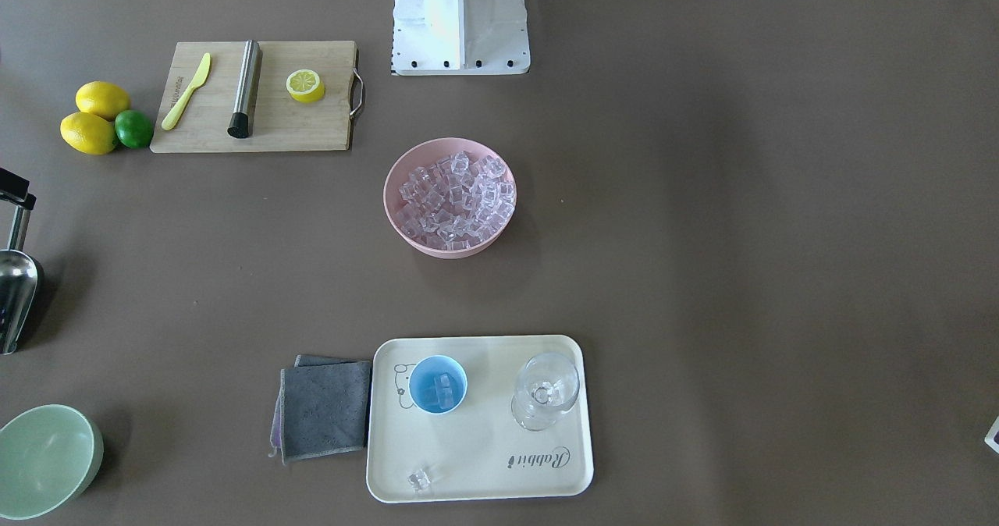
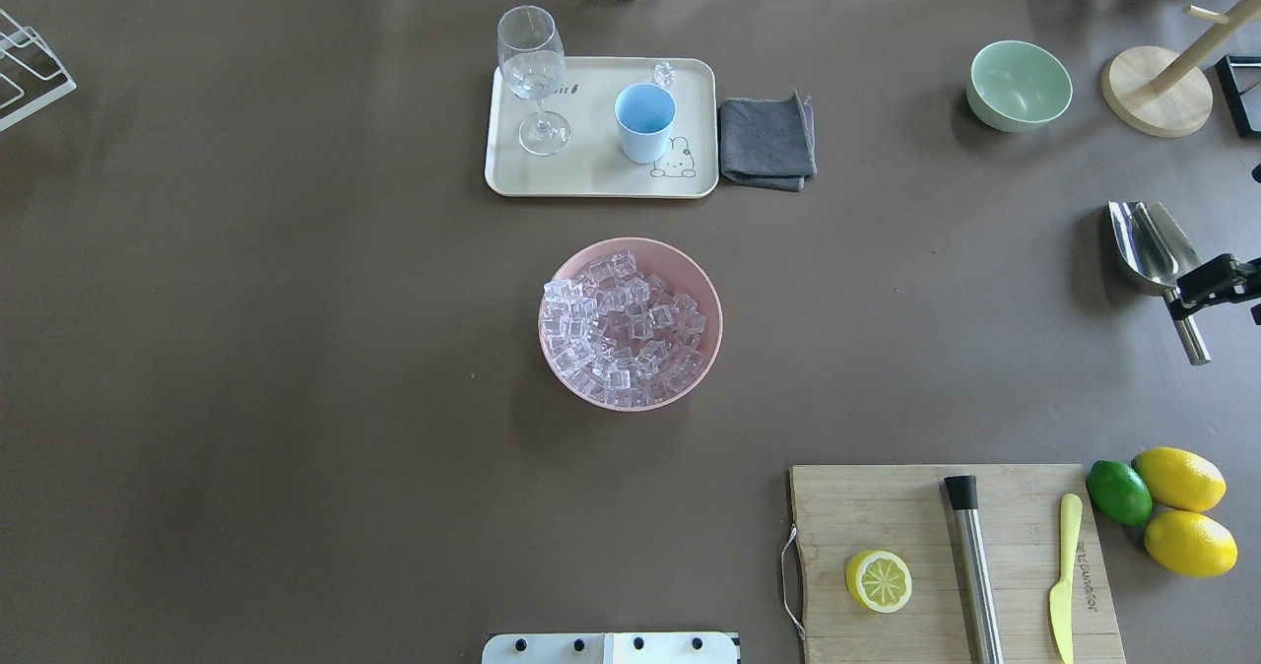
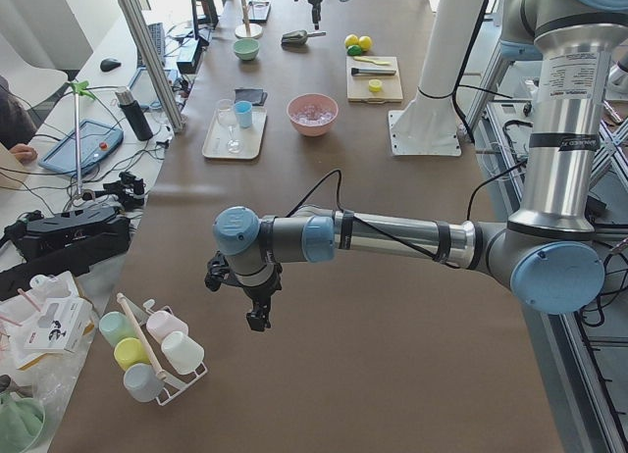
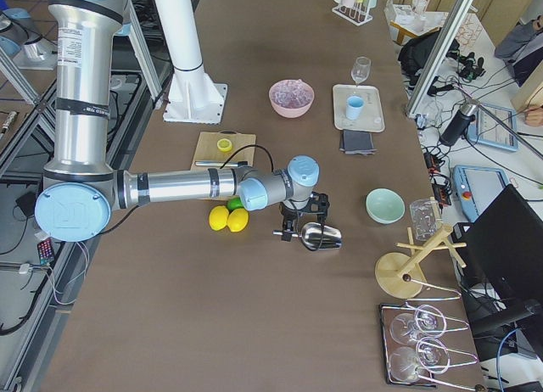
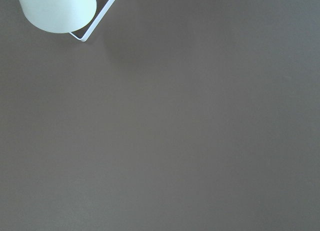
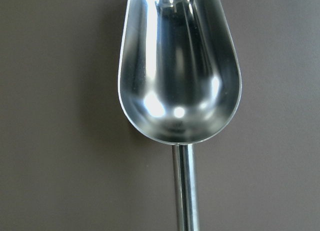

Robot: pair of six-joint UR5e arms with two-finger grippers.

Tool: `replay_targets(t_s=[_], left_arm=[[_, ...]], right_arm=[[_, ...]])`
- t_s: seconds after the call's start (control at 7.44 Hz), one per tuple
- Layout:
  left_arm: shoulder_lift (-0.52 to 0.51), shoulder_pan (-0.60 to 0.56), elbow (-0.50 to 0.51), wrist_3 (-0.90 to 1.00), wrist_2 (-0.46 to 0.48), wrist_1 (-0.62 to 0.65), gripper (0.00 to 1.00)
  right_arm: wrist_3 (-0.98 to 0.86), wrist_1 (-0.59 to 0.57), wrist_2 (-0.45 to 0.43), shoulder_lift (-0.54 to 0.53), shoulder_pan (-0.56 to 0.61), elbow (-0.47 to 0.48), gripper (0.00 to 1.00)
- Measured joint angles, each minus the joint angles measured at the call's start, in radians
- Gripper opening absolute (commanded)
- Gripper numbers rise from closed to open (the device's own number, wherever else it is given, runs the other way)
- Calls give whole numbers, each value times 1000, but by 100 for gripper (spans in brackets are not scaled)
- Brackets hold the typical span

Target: Put ice in cup with scoop

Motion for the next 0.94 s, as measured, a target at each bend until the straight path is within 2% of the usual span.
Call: replay_targets(t_s=[0.27, 0.4, 0.67, 0.94], left_arm=[[-1, 0, 4, 1, 0, 0, 99], [0, -1, 2, 0, -5, 0, 99], [7, -3, 4, -1, -96, 1, 99], [10, -4, 9, -2, -141, 2, 99]], right_arm=[[-27, -11, 1, 8, 35, 11, 99], [-97, -38, 1, 14, 88, 12, 100], [-340, -175, 0, 46, 239, 11, 100], [-587, -287, 1, 54, 386, 8, 100]])
